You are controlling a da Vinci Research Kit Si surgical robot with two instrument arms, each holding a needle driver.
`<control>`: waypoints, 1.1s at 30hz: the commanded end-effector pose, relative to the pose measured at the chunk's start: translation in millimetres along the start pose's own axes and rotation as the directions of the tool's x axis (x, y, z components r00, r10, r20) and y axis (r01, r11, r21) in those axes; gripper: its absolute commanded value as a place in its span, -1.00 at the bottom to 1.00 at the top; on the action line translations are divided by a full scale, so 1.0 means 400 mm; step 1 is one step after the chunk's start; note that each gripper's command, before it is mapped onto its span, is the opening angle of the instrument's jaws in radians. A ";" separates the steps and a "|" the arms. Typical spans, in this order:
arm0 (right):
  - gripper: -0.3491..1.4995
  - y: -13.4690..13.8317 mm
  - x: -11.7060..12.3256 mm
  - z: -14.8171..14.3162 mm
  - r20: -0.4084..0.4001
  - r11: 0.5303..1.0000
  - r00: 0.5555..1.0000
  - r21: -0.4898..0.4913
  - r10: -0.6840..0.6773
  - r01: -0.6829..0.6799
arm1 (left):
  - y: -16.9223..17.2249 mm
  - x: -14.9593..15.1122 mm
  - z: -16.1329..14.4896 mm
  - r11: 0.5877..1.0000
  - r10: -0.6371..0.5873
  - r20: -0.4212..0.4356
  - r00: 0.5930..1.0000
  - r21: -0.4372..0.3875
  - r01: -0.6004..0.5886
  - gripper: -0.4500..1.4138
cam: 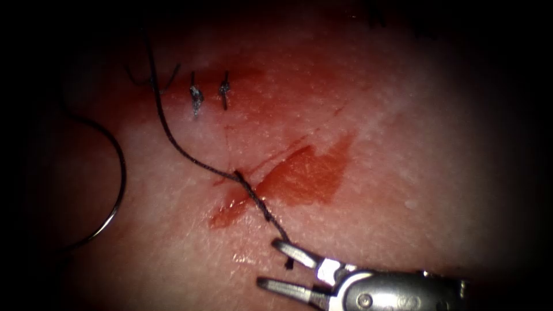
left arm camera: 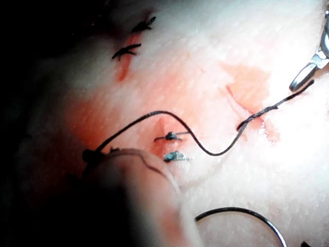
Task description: Wound Closure
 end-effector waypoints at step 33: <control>-1.00 0.0171 0.0141 0.0298 0.038 0.957 0.990 0.255 0.133 -0.138 | 0.0368 0.0186 -0.0360 0.977 -0.109 -0.070 0.992 -0.193 0.094 -1.00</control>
